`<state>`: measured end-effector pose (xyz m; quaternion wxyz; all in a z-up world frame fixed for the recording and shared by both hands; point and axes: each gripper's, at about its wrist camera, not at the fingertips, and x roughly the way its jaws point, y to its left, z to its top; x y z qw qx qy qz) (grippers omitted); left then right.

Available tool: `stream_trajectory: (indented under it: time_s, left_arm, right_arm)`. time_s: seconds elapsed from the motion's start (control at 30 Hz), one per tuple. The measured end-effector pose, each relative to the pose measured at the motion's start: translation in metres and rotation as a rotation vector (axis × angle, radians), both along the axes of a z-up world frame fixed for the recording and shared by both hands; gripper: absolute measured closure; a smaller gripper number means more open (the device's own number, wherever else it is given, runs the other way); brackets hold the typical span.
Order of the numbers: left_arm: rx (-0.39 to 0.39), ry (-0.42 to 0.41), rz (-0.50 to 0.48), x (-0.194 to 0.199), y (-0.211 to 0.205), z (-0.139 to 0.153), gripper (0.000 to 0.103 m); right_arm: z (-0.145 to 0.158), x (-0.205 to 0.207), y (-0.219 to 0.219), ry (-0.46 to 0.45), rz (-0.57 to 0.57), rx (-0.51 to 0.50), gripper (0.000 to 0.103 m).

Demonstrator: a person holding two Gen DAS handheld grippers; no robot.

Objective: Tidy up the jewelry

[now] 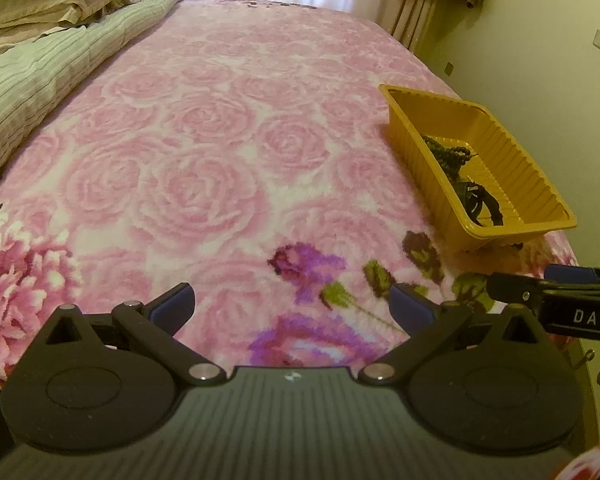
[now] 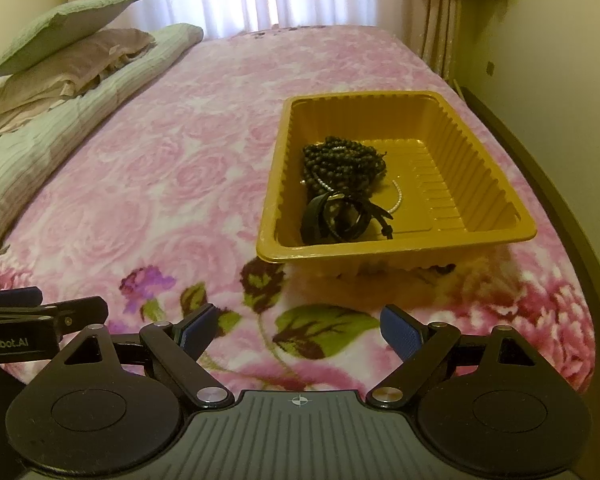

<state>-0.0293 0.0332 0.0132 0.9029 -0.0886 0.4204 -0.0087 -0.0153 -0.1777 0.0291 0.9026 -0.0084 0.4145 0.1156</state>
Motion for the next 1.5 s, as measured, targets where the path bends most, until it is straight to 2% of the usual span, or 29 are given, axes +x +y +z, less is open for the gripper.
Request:
stream_trajectory:
  time_s: [1.5]
  left_arm:
    - [0.055, -0.011, -0.015, 0.0024, -0.0069, 0.0007, 0.0]
  right_arm:
    - [-0.0033, 0.001, 0.0016, 0.002, 0.004, 0.008, 0.015]
